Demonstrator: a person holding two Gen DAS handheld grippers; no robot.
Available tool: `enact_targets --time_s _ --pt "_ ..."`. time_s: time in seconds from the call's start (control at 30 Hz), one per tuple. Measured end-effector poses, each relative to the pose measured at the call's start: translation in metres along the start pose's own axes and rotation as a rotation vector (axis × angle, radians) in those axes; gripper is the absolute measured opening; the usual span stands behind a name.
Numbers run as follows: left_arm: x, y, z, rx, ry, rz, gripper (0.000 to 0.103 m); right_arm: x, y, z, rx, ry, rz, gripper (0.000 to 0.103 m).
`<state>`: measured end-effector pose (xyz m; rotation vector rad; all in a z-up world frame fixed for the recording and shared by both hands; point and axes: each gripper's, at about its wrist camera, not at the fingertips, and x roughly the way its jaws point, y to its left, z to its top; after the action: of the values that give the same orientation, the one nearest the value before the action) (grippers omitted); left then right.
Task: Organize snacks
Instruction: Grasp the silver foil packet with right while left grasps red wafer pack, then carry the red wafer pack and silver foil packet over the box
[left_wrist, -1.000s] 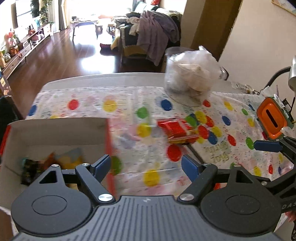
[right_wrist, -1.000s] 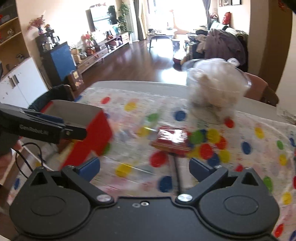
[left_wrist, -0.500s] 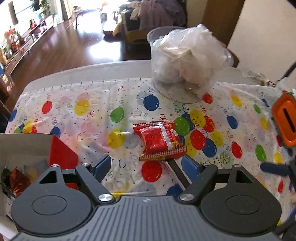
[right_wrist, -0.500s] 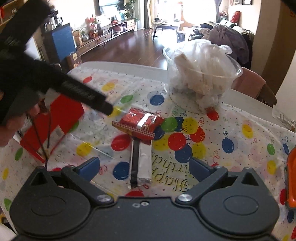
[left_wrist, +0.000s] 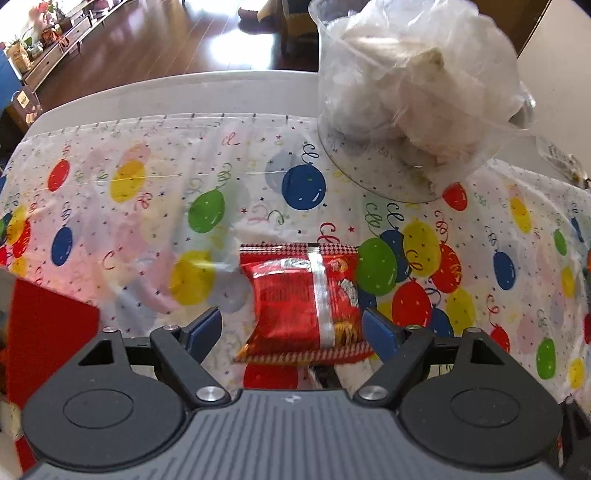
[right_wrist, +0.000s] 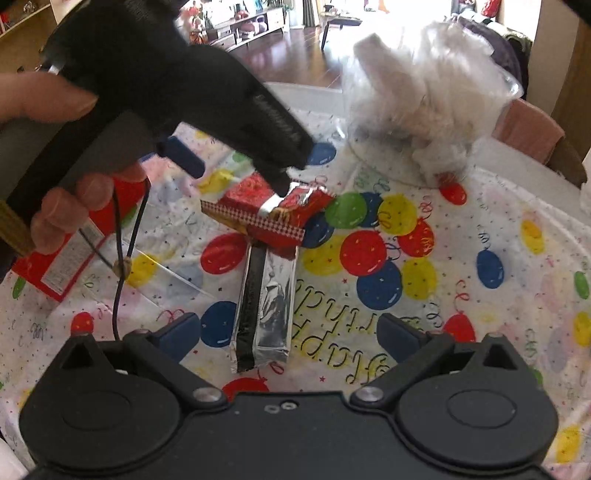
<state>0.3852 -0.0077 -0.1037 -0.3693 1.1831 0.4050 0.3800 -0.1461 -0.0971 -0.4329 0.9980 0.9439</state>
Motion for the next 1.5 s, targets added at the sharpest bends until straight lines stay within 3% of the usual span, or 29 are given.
enact_targets --time_s 0.17,0.47,0.77,1.03,1.5 --pt "0.023 -0.007 0.013 -0.032 0.055 0.006 0.083 0.029 0.005 0.004 -0.014 0.043 0.010 0.099" --pt "0.052 -0.017 0.023 -0.025 0.098 0.027 0.083 0.066 0.024 0.013 -0.109 0.089 -0.015 0.084" --pt "0.066 -0.016 0.022 -0.008 0.115 0.025 0.082 0.076 0.032 0.019 -0.139 0.082 -0.032 0.064" --pt "0.063 -0.013 0.020 -0.005 0.096 0.017 0.071 0.074 0.034 0.021 -0.135 0.068 -0.031 0.045" --pt "0.041 0.012 -0.004 -0.019 0.078 -0.036 0.069 0.049 0.020 0.009 -0.052 0.058 -0.034 0.041"
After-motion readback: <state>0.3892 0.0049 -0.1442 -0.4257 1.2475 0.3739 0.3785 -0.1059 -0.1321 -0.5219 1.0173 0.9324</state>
